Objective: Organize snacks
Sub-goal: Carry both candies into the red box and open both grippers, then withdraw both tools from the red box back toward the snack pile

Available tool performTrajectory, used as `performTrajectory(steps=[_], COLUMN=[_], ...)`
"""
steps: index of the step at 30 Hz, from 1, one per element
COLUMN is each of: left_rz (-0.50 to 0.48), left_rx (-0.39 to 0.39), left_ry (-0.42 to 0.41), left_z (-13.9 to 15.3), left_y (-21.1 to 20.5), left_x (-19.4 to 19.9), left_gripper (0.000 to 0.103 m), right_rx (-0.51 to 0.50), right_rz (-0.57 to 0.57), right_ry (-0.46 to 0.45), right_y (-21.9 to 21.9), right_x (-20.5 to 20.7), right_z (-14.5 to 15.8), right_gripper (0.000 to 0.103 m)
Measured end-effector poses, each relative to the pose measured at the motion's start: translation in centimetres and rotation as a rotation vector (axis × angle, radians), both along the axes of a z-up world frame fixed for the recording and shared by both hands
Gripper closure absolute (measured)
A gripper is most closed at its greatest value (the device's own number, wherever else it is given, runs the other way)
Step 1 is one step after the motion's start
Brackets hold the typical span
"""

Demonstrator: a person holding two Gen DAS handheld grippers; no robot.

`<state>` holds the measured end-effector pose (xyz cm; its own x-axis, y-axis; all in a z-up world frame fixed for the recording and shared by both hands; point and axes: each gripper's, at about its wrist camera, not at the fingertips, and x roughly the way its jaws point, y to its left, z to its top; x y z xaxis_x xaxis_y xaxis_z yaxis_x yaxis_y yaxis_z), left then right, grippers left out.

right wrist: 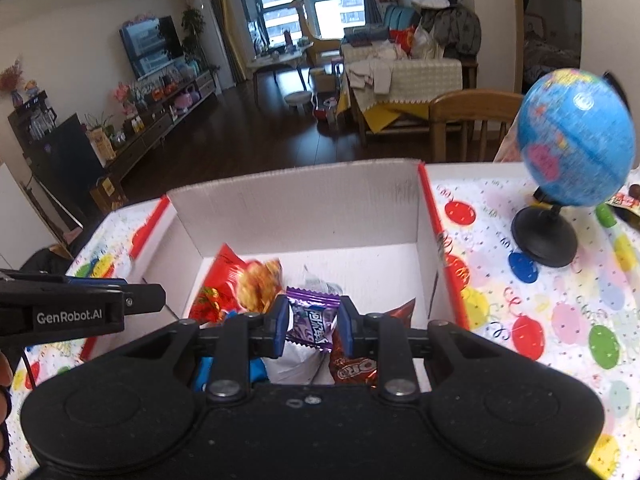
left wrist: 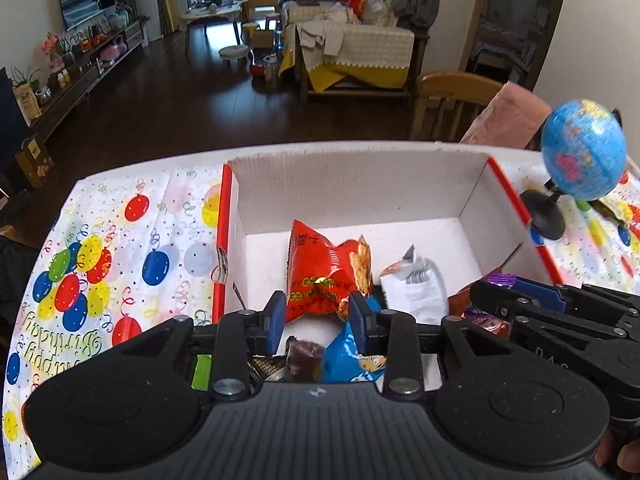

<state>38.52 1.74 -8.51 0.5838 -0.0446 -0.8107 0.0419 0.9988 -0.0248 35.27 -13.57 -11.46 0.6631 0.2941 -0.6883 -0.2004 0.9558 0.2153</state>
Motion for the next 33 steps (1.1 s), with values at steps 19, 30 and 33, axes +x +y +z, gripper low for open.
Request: performTrajectory(steps=[19,30,33], left_rz=[-0.011,-0.019,-0.021], left_rx=[0.011,-0.012,-0.019], left_ry=[0.013,-0.042,-0.054], left_z=[-0.5,2.8,3.7], left_y=[-0.4,0.0,0.1], left_x=[-1.5,-5.0,-6.0], left_gripper=[0.057,0.043,0.039], right_rx=[-0.002,0.001,-0.003], right_rz=[0.016,0.021,0.015], right_ry=[0.043,-0.042,-0.065], right_y=[-0.3,-0.7,-0.8], right_x=[-1.0,-5.0,-6.1], right_z=[-0.3,3.6,4.5], right_gripper=[0.06,0.049,0.042])
